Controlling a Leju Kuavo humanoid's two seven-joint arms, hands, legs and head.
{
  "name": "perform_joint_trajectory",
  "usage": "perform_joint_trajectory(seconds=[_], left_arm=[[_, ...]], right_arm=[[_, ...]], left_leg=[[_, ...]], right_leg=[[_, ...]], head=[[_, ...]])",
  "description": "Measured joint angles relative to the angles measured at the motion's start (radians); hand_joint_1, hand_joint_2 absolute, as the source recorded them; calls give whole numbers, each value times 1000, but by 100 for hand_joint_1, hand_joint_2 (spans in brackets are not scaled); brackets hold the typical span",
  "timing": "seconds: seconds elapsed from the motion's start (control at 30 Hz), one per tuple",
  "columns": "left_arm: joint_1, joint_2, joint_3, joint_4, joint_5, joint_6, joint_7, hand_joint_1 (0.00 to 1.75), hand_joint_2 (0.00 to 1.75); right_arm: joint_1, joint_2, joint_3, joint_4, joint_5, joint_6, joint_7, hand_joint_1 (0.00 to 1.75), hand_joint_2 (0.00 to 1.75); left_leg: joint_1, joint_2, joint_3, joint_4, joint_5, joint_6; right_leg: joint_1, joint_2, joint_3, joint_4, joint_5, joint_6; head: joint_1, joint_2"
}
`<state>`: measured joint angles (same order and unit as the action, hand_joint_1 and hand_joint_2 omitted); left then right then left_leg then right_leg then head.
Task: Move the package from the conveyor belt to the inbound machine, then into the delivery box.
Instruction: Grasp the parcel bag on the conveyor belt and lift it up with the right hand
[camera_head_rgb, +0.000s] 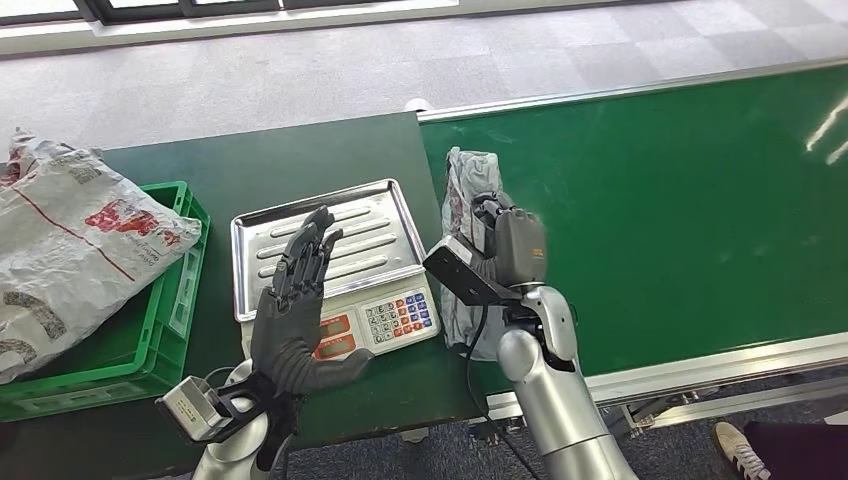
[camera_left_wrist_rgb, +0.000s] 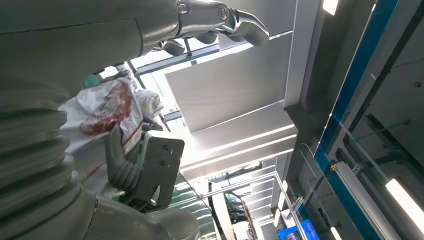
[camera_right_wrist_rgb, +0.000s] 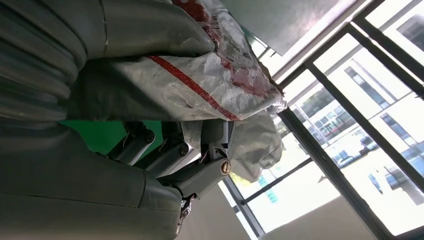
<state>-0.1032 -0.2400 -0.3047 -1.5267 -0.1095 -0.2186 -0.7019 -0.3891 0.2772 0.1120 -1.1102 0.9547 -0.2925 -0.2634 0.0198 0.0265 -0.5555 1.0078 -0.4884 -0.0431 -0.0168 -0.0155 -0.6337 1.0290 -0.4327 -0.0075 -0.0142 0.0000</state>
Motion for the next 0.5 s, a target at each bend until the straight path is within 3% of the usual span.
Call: perform_joint_trajectory(seconds=[0.2,0.37,0.5], left_arm=[[-3,-2,-1,0,5,-3,0,0,175],[-17,-3,-26,11,25,-13,0,0,175],[-37,-6,-48,30,43,1,0,0,175]], right_arm=[[-15,10,10,0,-22,-32,-29,175,175],[-72,36,24,16,-58,-166,-120,175,175],[-160,66,54,51,-86,-252,-132,175,175]], left_leg=[[0,0,0,0,0,0],[0,0,-1,0,0,0],[0,0,0,0,1,0]], right_leg=[[0,0,0,0,0,0],[0,0,0,0,0,0],[0,0,0,0,0,0]], head=[[0,0],[0,0],[0,0]])
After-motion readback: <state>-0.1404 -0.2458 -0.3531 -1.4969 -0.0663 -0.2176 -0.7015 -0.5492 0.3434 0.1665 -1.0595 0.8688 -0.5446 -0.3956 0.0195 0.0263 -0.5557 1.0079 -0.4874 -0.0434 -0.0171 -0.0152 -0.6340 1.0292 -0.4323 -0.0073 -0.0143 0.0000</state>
